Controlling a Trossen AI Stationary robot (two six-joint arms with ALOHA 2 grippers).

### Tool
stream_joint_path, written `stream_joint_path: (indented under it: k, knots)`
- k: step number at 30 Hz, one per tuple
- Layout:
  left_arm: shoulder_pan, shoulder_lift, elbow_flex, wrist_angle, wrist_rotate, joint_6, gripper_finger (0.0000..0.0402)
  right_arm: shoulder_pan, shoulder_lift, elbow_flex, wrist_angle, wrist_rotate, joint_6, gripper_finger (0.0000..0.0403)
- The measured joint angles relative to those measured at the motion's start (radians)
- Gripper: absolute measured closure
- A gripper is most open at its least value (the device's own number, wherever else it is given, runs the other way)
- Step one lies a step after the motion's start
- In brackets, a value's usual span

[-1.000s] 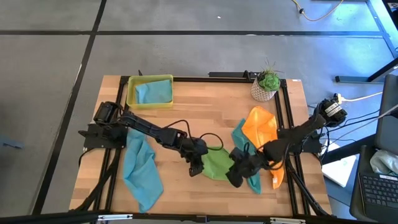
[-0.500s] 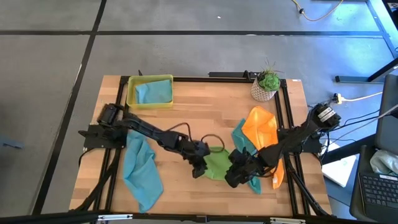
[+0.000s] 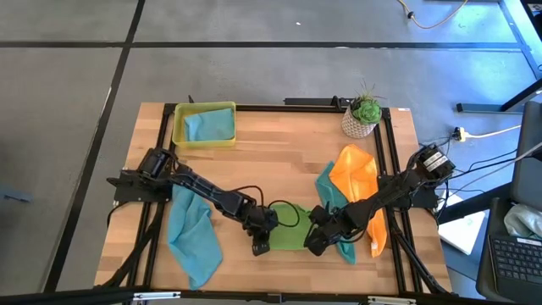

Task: Fold microfiber towels
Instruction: Fold the green towel, then put the folded green towel into the yellow bin

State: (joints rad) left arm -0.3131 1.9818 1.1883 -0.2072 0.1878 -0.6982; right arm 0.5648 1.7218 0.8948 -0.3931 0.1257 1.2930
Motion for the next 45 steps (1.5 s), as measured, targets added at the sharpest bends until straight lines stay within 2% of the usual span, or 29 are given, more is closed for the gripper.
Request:
stream_joint_path:
  k: [3,7,10,13,17,19,24,31,37,41,45]
  knots:
    - [0.008,-0.023,-0.002,-0.023,0.003,-0.002,0.0294,0.007,-0.035,0.007,-0.026,-0.018,-0.023,0.0268]
    - [0.003,-0.104,-0.001,-0.073,-0.032,0.056,0.0294,0.040,-0.105,0.054,-0.068,0.058,-0.075,0.0268]
    - [-0.026,-0.177,-0.002,-0.065,-0.129,0.210,0.0294,0.065,-0.149,0.097,-0.177,0.133,-0.058,0.0268]
    - [-0.073,-0.219,0.002,0.010,-0.200,0.402,0.0294,0.089,-0.196,0.153,-0.287,0.205,-0.031,0.0268]
    - [-0.146,-0.196,0.000,0.046,-0.236,0.649,0.0290,0.109,-0.220,0.229,-0.438,0.291,0.008,0.0268]
    - [-0.166,-0.174,0.000,0.049,-0.245,0.703,0.0284,0.115,-0.221,0.268,-0.482,0.316,0.017,0.0268]
    - [-0.175,-0.107,-0.001,0.090,-0.335,0.709,0.0260,0.131,-0.220,0.299,-0.526,0.352,0.084,0.0268]
    - [-0.172,-0.004,-0.001,0.087,-0.285,0.709,0.0226,0.170,-0.213,0.296,-0.528,0.350,0.176,0.0268]
    - [-0.146,0.008,0.000,0.106,-0.388,0.678,0.0214,0.208,-0.213,0.296,-0.520,0.344,0.245,0.0268]
    - [-0.111,0.003,0.000,0.102,-0.341,0.642,0.0214,0.219,-0.213,0.296,-0.521,0.337,0.250,0.0268]
    - [-0.096,0.010,0.000,0.088,-0.337,0.625,0.0213,0.218,-0.213,0.296,-0.521,0.324,0.249,0.0268]
